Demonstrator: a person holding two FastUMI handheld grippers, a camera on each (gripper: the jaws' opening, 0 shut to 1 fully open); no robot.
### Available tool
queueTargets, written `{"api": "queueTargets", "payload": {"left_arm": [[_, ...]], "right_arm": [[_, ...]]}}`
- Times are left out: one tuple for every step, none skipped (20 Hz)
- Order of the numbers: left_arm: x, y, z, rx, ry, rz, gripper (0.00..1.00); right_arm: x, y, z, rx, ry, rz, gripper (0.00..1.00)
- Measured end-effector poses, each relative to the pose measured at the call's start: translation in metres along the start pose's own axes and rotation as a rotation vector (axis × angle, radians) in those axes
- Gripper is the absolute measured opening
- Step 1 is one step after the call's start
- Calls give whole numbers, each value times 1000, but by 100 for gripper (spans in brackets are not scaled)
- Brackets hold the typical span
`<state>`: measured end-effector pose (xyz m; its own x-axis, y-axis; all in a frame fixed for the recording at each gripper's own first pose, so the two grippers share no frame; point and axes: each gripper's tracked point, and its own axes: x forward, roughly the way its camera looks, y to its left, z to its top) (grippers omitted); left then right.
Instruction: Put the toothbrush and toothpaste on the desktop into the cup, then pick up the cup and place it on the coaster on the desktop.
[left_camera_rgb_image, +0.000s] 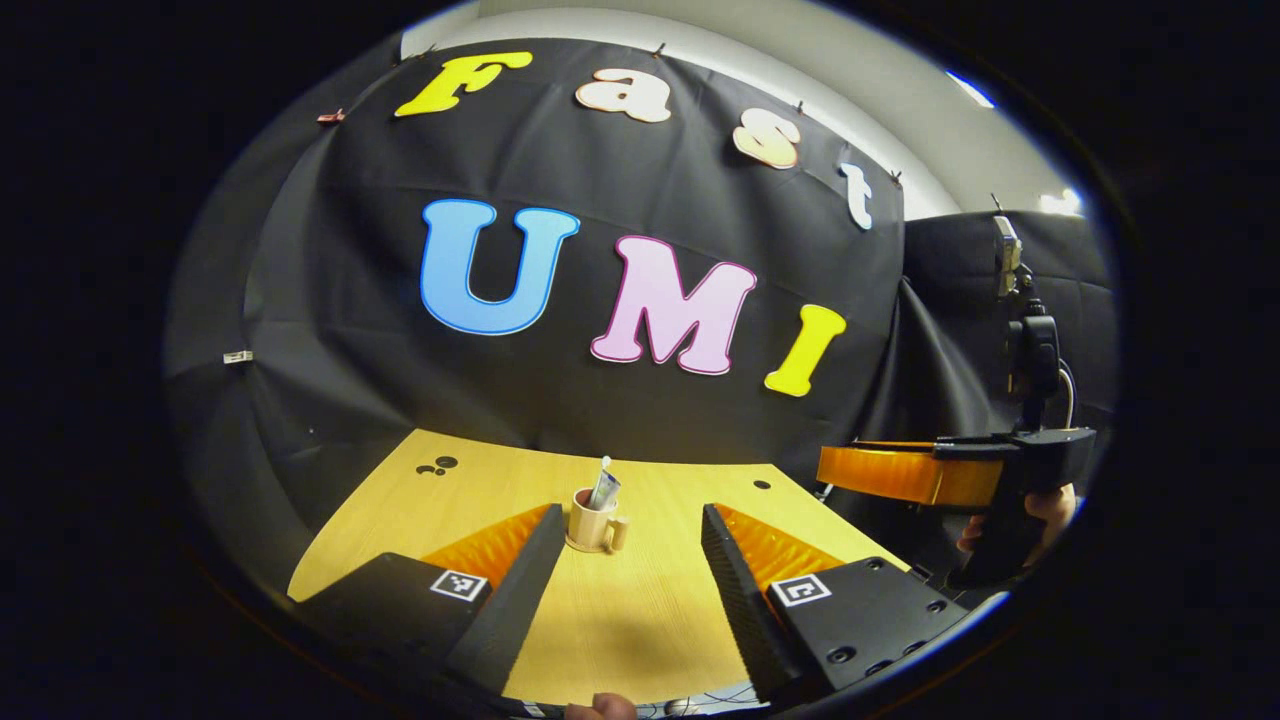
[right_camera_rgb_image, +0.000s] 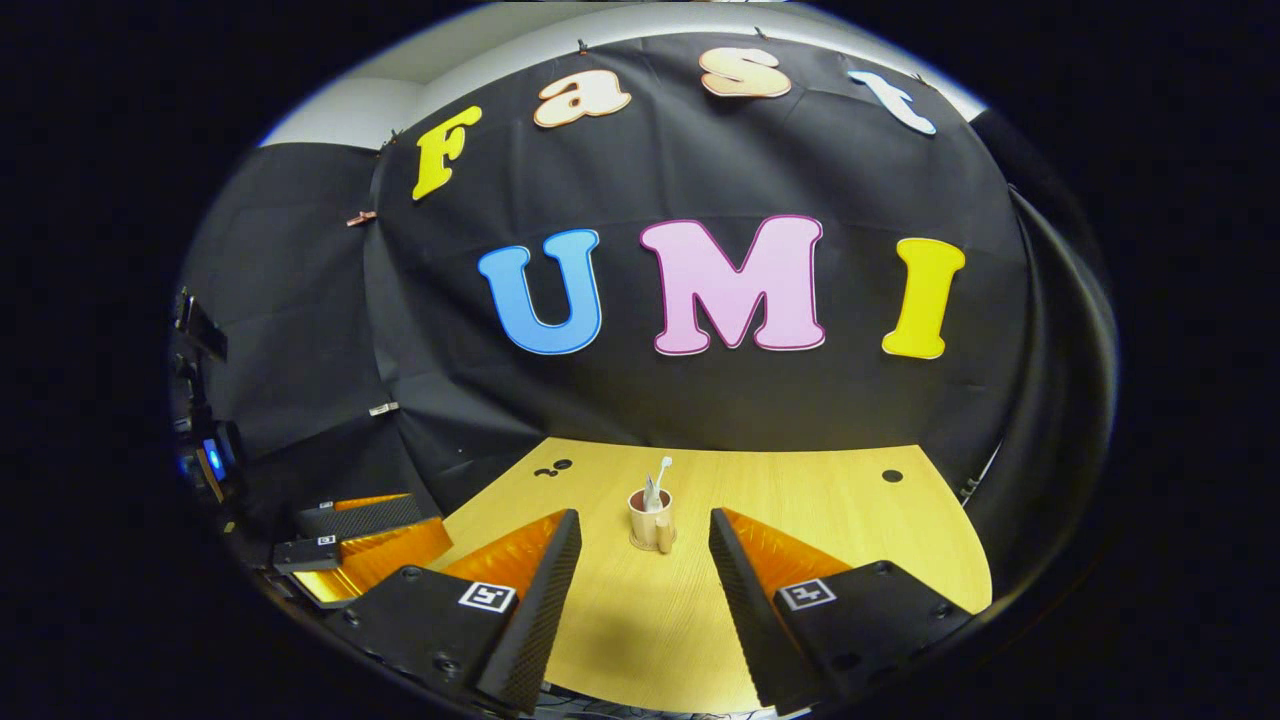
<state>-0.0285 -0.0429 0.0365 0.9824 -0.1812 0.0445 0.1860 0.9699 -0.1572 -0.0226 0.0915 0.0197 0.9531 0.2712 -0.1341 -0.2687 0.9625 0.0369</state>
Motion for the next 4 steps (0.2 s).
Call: {"api": "queueTargets", "payload": {"left_arm": [[-2, 0, -1, 15, 1, 4, 91], [-5, -2, -1, 27, 4, 2, 91], [-6, -5, -3, 33, 7, -7, 93], [-8, -8, -3, 43, 7, -16, 93]], "right_arm": [[-5, -1, 2, 4, -12, -3, 81], [-8, -1, 4, 3, -21, -9, 83], [-11, -4, 5, 2, -31, -19, 84], [-14, -4, 8, 6, -40, -23, 85]]}}
